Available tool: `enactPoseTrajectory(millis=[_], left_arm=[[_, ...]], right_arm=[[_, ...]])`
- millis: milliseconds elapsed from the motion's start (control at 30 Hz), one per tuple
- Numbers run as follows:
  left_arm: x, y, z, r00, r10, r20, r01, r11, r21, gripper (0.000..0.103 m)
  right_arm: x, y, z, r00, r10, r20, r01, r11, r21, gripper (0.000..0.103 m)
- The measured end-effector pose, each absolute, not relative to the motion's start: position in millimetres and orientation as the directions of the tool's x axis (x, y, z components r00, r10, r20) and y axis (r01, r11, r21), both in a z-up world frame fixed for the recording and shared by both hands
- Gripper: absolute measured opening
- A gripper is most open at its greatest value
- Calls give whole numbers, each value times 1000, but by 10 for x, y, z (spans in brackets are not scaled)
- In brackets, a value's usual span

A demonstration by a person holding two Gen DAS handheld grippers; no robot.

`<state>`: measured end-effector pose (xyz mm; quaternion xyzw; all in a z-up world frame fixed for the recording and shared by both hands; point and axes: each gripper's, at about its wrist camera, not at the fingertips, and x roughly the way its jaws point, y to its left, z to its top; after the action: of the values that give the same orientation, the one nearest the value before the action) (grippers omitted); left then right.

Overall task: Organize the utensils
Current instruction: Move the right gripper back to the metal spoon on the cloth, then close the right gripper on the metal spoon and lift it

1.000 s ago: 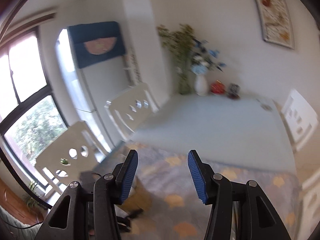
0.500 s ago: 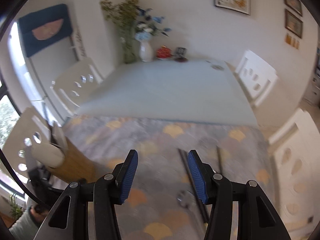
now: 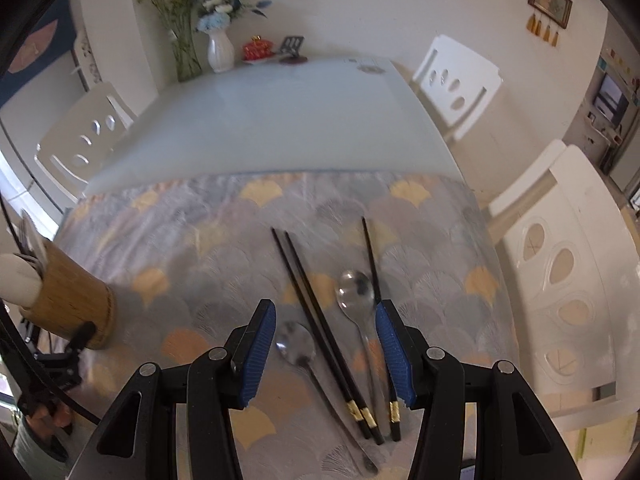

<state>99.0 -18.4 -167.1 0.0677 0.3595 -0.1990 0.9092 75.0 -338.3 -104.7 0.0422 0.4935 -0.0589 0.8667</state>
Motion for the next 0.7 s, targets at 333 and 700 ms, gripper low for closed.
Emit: enactPoseTrajectory(millis=[333, 700], left_arm=[[990, -186, -1671, 662, -313, -681, 410, 912, -20, 96], [987, -185, -1668, 659, -304, -688, 408, 913, -13, 96]], right_arm=[[754, -3615, -1328, 445, -71, -893, 195, 981, 20, 50], [878, -4064, -1764, 389, -25, -921, 327, 938, 112, 45]])
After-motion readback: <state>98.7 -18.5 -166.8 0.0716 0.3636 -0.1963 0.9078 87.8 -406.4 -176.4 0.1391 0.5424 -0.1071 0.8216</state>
